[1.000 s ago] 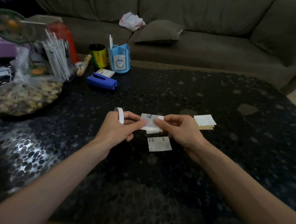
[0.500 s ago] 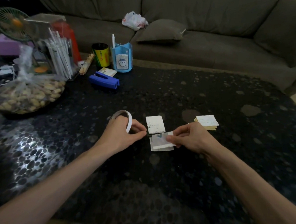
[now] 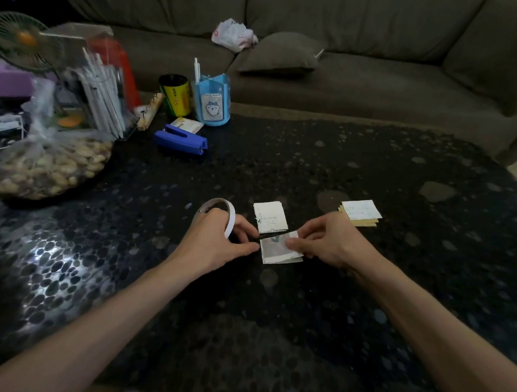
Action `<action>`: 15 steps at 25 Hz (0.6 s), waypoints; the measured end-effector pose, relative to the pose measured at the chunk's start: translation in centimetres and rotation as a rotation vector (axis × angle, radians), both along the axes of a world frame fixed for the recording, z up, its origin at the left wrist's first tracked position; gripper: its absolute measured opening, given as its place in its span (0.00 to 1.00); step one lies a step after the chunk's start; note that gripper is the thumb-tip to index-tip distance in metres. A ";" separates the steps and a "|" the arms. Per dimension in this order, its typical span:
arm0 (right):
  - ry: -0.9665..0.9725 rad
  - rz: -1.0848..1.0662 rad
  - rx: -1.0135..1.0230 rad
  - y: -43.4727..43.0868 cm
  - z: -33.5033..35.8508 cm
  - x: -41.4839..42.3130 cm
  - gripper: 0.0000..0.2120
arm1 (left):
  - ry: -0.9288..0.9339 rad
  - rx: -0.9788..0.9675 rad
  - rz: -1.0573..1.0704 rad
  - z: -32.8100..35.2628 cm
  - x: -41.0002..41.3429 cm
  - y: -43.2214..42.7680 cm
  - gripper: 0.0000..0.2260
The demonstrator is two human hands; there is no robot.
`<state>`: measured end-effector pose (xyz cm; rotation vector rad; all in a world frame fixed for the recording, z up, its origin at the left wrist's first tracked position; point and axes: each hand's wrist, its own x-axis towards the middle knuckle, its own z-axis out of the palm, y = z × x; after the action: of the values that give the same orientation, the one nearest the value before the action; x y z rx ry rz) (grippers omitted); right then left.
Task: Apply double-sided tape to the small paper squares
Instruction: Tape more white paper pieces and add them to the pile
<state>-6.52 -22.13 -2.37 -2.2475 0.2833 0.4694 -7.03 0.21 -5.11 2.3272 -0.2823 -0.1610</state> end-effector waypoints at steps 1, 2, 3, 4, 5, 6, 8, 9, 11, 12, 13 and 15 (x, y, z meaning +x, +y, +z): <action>-0.006 0.008 -0.010 0.0 0.0 0.0 0.08 | 0.004 0.008 -0.006 -0.1 0.0 -0.1 0.09; -0.013 0.015 -0.020 0.1 0.0 0.0 0.08 | 0.013 0.017 -0.011 -0.1 -0.1 -0.2 0.09; -0.020 0.019 -0.027 0.1 -0.1 -0.1 0.08 | 0.024 0.027 -0.015 -0.1 -0.1 -0.3 0.09; -0.027 0.021 -0.033 0.1 0.0 -0.1 0.08 | 0.034 0.035 -0.018 -0.1 -0.2 -0.4 0.09; -0.033 0.024 -0.041 0.2 -0.1 -0.1 0.08 | 0.040 0.039 -0.019 -0.1 -0.2 -0.5 0.09; -0.039 0.028 -0.047 0.2 -0.1 -0.1 0.08 | 0.043 0.040 -0.021 -0.1 -0.2 -0.6 0.09; -0.050 0.037 -0.051 0.2 -0.1 -0.2 0.07 | 0.042 0.045 -0.025 -0.1 -0.2 -0.6 0.09; -0.055 0.045 -0.054 0.2 -0.2 -0.2 0.07 | 0.040 0.045 -0.026 0.0 -0.2 -0.6 0.09; -0.074 0.065 -0.072 0.2 -0.3 -0.3 0.07 | 0.036 0.043 -0.027 0.0 -0.3 -0.7 0.09; -0.085 0.072 -0.081 0.2 -0.3 -0.3 0.07 | 0.036 0.045 -0.027 0.0 -0.3 -0.7 0.09; -0.092 0.077 -0.085 0.2 -0.4 -0.3 0.07 | 0.037 0.046 -0.027 0.0 -0.3 -0.7 0.09; -0.095 0.081 -0.088 0.1 -0.4 -0.3 0.07 | 0.039 0.047 -0.029 0.0 -0.3 -0.7 0.09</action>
<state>-6.84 -21.99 -2.77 -2.3664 0.1675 0.3973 -7.30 -0.47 -5.11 2.3644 -0.2960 -0.2296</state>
